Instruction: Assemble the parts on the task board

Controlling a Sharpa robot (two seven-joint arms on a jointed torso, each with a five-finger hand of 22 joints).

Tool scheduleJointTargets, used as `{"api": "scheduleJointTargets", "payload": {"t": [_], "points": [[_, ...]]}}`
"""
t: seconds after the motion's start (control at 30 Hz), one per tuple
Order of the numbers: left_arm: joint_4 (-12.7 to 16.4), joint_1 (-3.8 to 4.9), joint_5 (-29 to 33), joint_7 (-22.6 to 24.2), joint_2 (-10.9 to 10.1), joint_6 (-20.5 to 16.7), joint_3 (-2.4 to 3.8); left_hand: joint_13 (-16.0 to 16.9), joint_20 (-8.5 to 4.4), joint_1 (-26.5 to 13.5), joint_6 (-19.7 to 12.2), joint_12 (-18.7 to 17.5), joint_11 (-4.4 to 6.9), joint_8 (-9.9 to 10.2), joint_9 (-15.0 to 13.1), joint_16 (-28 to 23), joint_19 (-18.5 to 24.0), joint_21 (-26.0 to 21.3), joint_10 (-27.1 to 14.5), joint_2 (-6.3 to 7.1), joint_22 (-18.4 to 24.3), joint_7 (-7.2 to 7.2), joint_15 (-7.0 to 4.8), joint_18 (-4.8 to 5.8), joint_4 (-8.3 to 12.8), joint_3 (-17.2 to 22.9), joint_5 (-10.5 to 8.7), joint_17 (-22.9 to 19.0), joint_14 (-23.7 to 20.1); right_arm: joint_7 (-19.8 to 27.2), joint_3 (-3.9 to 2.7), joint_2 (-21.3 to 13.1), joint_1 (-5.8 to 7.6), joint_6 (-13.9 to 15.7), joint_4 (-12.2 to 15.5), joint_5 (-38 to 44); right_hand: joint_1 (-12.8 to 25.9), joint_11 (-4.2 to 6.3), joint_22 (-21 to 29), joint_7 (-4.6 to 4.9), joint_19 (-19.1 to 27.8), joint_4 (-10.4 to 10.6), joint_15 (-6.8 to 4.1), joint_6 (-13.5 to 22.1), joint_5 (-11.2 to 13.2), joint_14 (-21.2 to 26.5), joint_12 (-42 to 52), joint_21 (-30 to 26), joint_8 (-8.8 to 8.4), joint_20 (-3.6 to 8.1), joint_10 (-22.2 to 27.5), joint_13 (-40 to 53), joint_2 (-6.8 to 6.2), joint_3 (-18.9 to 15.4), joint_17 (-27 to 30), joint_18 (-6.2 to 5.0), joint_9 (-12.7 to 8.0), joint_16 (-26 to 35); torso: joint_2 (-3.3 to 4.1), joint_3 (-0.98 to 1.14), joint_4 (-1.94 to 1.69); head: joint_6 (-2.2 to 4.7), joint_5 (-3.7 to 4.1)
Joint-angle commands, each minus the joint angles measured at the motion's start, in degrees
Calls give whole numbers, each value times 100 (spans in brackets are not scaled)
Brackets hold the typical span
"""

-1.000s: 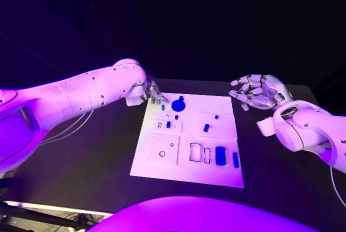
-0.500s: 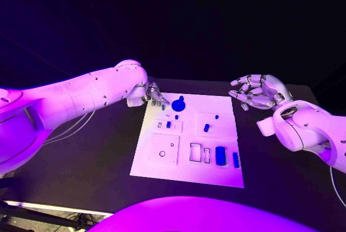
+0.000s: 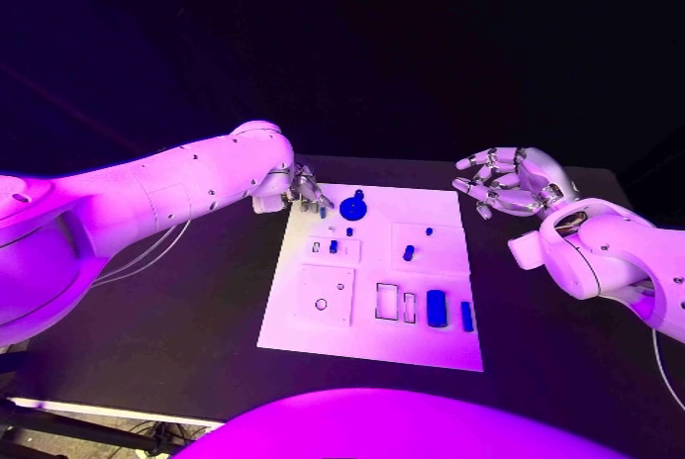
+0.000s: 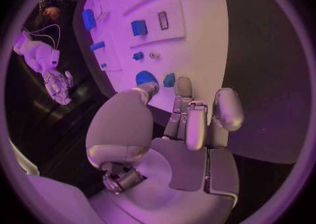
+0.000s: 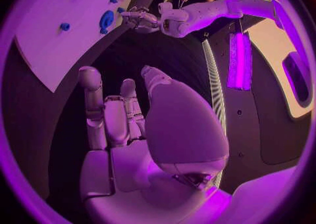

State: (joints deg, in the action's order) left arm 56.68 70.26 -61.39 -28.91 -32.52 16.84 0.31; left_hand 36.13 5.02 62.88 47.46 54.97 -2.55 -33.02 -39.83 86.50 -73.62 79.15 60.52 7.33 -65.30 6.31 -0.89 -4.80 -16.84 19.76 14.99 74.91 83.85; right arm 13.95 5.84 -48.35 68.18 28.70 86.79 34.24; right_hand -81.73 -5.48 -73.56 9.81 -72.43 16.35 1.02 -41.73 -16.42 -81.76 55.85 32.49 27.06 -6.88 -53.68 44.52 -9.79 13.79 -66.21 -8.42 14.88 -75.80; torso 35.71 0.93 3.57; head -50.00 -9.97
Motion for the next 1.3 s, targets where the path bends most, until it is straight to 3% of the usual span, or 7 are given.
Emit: {"api": "scheduleJointTargets", "payload": {"t": [0.03, 0.33, 0.63, 0.87, 1.3], "points": [[-16, -2, 90, 12, 28, 51, -2, -8, -5, 10, 45, 38, 53, -33, -11, 22, -40, 22, 4, -66, -10, -16, -43, -37, 15, 27, 9, 986, 377, 46, -2, 8, -3, -12, -2, 26, 38, 18, 7, 35, 11, 7, -7, 3, 0, 30, 19, -28, 37, 0, 10, -5, -5, 25, 5, -32, 9, 20, 0, 3, 0, 0, 5], [-42, -5, 144, 27, 40, 1, -6, -42, -33, 239, 65, 46, 96, -174, -80, 25, -57, 35, 14, -150, -41, -64, -80, -32, 26, 92, 12, 990, 382, 46, -2, 11, -4, -15, -5, 26, 38, 18, 7, 35, 11, 7, -7, 3, 0, 30, 19, -28, 37, 0, 10, -5, -5, 25, 5, -32, 9, 20, -3, 0, -4, 0, 11], [-61, -5, 253, 60, 45, 108, -6, -68, -92, 929, -3, 86, 176, -471, -282, 19, -70, 47, 67, -241, -86, -151, -148, -26, 89, 455, 2, 982, 381, 46, -2, 18, -4, -23, -11, 26, 38, 18, 7, 35, 11, 7, -7, 3, 0, 30, 19, -28, 37, 0, 10, -5, -5, 25, 5, -32, 9, 20, -7, -3, -3, 0, 18], [-80, -5, 349, 85, 39, 245, -6, 67, -123, 1258, -35, 222, 216, -633, -414, 22, -105, 72, 195, -190, -155, -196, -183, -13, 167, 759, -17, 988, 384, 50, -2, 26, -8, -28, -21, 12, 41, 19, 9, 35, 8, 8, -8, 7, -13, 31, 22, -33, 44, 1, 7, -10, 0, 36, 7, -32, 8, 24, -7, -3, -5, 0, 25], [-109, -5, 383, 84, 22, 247, -7, 145, -142, 1391, -49, 293, 237, -661, -452, 31, -124, 87, 274, -73, -193, -216, -203, -7, 251, 1002, -15, 1002, 392, 55, -2, 28, -11, -20, -23, 3, 49, 19, 13, 35, 8, 11, -8, 9, -21, 35, 19, -46, 51, 2, 10, -23, 2, 45, 16, -33, 7, 32, -10, -3, -9, 0, -21]]}}
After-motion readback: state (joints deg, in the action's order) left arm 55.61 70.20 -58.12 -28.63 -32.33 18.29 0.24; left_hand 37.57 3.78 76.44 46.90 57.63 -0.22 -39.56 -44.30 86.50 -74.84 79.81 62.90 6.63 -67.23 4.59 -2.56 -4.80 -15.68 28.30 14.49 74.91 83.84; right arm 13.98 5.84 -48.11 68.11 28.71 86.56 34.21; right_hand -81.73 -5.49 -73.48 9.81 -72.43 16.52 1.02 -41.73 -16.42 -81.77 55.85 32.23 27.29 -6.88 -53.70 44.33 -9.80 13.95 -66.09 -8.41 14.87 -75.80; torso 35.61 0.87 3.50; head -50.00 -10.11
